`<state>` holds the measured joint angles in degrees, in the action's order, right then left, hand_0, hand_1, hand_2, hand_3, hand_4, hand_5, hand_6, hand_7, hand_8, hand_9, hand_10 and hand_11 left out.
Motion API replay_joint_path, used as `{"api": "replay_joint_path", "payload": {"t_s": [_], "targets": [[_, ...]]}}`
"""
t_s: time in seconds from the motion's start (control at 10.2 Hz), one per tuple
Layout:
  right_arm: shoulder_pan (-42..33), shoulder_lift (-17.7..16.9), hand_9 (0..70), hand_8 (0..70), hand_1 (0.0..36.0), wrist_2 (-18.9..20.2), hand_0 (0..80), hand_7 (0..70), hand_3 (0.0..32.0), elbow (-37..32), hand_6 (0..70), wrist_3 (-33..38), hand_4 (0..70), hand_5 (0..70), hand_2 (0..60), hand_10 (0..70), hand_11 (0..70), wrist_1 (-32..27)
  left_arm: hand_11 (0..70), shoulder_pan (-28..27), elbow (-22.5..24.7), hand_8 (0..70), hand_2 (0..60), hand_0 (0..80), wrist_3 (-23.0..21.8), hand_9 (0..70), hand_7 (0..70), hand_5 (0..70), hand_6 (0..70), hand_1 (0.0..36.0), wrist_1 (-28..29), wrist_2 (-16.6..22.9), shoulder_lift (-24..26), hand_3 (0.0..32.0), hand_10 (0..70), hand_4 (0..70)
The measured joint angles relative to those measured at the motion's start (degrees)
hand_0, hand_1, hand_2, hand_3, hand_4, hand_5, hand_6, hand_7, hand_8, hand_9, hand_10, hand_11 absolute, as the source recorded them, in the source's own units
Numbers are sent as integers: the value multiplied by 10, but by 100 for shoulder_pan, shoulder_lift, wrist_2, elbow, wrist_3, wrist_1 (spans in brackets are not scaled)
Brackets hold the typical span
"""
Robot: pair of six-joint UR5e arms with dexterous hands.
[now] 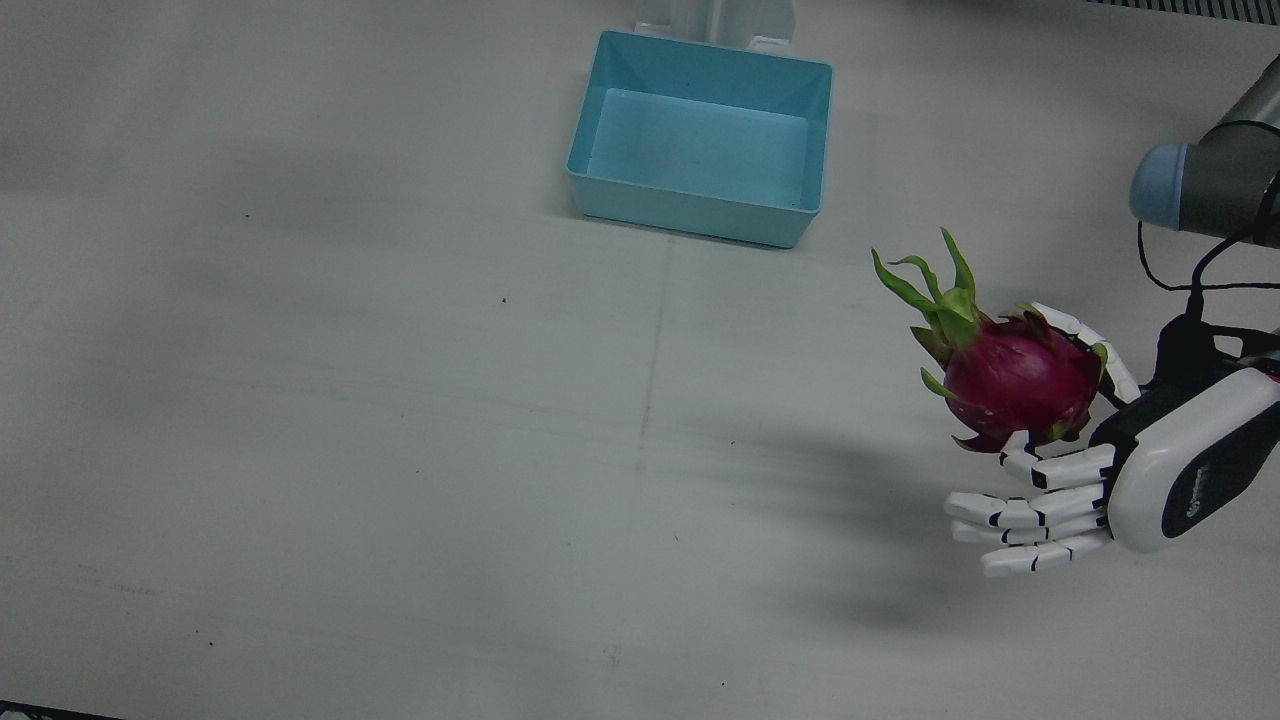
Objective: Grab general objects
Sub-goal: 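Lift the dragon fruit with the left hand and carry it toward the tray, then lower the dragon fruit into the light-blue tray and open the left hand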
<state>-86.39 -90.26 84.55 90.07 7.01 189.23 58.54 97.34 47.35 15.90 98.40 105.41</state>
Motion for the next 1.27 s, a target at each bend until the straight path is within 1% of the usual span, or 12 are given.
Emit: {"api": "replay_joint_path", "payload": {"t_s": [0.1, 0.2, 0.29, 0.49, 0.69, 0.88, 1.08, 1.27], "targets": [[0, 0, 0, 0, 0, 0, 0, 0, 0, 1, 0, 1, 0, 0, 0, 0, 0, 0, 134, -16, 290, 223, 600, 483, -118, 135, 274, 700, 186, 211, 65, 179, -111, 0, 89, 410], [0, -1, 0, 0, 0, 0, 0, 0, 0, 1, 0, 2, 0, 0, 0, 0, 0, 0, 135, -50, 594, 225, 600, 492, -214, 137, 280, 700, 189, 223, 197, 309, -332, 0, 88, 425], [0, -1, 0, 0, 0, 0, 0, 0, 0, 1, 0, 2, 0, 0, 0, 0, 0, 0, 135, -85, 820, 226, 600, 497, -356, 138, 280, 700, 188, 229, 475, 377, -639, 0, 88, 426], [0, -1, 0, 0, 0, 0, 0, 0, 0, -3, 0, 2, 0, 0, 0, 0, 0, 0, 142, -118, 1259, 233, 600, 530, -577, 146, 296, 700, 202, 257, 937, 422, -1251, 0, 91, 480], [0, -1, 0, 0, 0, 0, 0, 0, 0, -6, 0, 2, 0, 0, 0, 0, 0, 0, 144, -197, 1760, 236, 600, 560, -659, 149, 303, 700, 210, 273, 1136, 432, -1705, 0, 92, 519], [0, -1, 0, 0, 0, 0, 0, 0, 0, -7, 0, 2, 0, 0, 0, 0, 0, 0, 148, -526, 2111, 238, 600, 592, -633, 149, 315, 700, 222, 289, 1185, 402, -1871, 0, 93, 563], [0, 1, 0, 0, 0, 0, 0, 0, 0, -7, 0, 2, 0, 0, 0, 0, 0, 0, 150, -1040, 2260, 242, 600, 600, -409, 154, 323, 700, 230, 293, 1198, 264, -1907, 0, 95, 591], [2, 1, 0, 0, 0, 0, 0, 0, 0, -7, 0, 2, 0, 0, 0, 0, 0, 0, 147, -1624, 2333, 241, 600, 604, -122, 153, 320, 700, 230, 295, 1208, 27, -1900, 0, 92, 609]]}}
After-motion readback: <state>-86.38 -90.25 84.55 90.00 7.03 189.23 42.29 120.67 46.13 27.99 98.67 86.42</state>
